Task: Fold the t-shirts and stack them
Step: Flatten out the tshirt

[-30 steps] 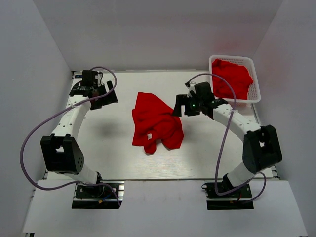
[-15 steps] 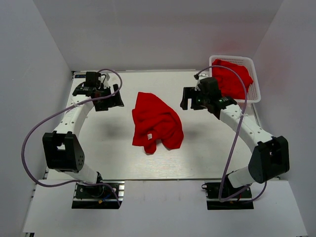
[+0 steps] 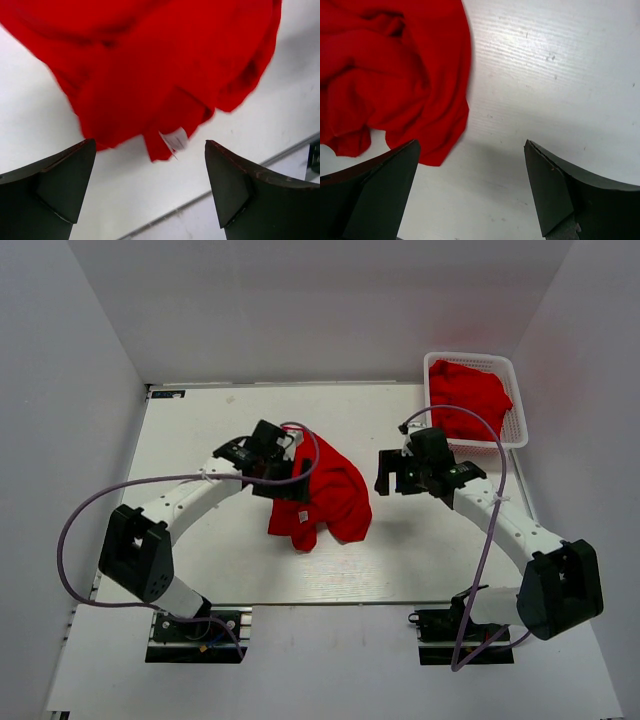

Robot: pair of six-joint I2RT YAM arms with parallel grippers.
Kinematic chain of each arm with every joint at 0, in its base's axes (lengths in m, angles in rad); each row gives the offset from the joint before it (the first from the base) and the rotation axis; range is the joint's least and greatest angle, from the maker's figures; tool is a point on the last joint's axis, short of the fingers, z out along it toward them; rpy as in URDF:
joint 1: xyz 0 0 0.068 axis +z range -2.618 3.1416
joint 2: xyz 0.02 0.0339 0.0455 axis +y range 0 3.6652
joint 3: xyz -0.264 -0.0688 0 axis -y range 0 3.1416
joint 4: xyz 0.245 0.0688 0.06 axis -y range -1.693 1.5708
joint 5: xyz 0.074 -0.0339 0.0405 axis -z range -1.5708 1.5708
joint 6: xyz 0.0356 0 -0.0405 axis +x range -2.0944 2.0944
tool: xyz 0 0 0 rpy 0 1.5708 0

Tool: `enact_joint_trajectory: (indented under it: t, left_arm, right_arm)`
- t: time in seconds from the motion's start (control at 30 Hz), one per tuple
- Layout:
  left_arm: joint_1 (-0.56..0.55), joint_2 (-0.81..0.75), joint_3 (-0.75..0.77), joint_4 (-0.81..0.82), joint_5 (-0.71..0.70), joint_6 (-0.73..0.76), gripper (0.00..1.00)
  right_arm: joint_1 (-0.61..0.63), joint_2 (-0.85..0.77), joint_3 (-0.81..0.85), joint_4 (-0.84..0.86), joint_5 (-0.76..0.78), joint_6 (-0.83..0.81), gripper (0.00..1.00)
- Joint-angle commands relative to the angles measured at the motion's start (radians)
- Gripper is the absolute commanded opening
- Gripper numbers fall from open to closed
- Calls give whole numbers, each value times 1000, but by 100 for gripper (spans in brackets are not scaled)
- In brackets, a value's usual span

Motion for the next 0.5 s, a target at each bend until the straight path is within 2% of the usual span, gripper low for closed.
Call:
enact_joint_trajectory:
  t: [0.0, 0.03, 0.13, 0.2, 0.33, 0.47]
  left_arm:
    - [-81, -80, -56, -6, -52, -71, 100]
    - [-136, -80, -56, -23, -78, -85, 100]
    - [-204, -71, -65, -93, -190, -124, 100]
    - [-216, -71, -88, -93, -190, -124, 99]
    - [-240, -94, -198, 44, -107, -142, 87]
    - [-249, -74, -209, 68, -136, -173, 71]
  right_arm:
    - [12, -26, -15, 0, -11, 7, 90]
    - [12, -28, -26, 3, -22, 11, 90]
    - [24, -29, -51, 18, -53, 19, 90]
    - [34, -23, -74, 36, -67, 25, 90]
    - [57, -19, -103, 69, -87, 57, 90]
    - [73, -22, -117, 84, -93, 65, 90]
